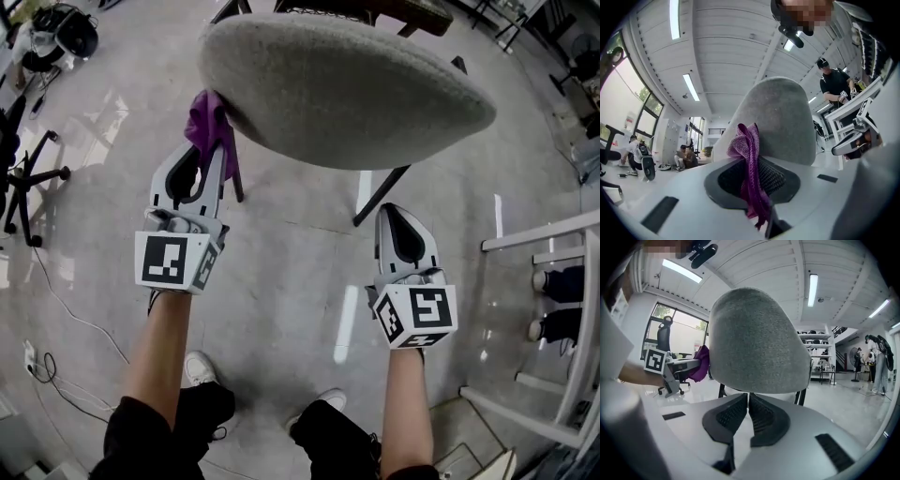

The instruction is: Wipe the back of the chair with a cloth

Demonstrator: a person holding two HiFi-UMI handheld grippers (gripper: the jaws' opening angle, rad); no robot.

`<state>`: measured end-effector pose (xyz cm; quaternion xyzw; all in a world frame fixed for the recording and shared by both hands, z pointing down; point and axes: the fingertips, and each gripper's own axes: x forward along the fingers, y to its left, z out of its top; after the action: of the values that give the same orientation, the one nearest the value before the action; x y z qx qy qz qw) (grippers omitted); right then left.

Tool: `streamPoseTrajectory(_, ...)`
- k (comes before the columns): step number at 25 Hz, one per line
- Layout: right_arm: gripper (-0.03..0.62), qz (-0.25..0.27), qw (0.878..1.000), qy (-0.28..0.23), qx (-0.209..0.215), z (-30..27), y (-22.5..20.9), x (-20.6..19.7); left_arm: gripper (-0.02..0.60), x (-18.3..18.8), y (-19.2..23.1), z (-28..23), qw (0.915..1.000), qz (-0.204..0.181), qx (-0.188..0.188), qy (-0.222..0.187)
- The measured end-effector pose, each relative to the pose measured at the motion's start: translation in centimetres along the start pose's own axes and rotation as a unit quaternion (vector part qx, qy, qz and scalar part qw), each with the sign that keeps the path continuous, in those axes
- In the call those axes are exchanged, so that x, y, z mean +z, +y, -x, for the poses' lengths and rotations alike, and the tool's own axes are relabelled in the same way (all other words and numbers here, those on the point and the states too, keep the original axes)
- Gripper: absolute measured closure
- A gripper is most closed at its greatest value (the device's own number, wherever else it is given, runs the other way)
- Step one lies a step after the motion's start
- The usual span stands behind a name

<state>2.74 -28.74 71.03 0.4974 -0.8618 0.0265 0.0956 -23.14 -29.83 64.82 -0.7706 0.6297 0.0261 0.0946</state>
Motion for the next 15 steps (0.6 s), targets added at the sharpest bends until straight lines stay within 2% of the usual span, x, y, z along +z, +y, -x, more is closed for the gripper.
streamPoseTrajectory(4, 0.566, -0.001, 1.000, 0.000, -0.012, 1.3, -2.8, -1.0, 0.503, -0.3, -5.4, -1.3, 0.9995, 0.007, -0.030, -0.008)
streamPoseTrajectory(9, 0.566, -0.004, 1.000, 0.004, -0.029, 3.9, -6.9, -1.7, 0.503, 0.0, -10.7, -1.8, 0.9988, 0.032, -0.032, -0.015)
streamPoseTrajectory(15, 0.566, -0.005, 0.999, 0.012, -0.047, 6.7, -10.0, -3.3, 0.503, 0.5, -18.2, -2.7, 0.9953, 0.045, -0.081, -0.031)
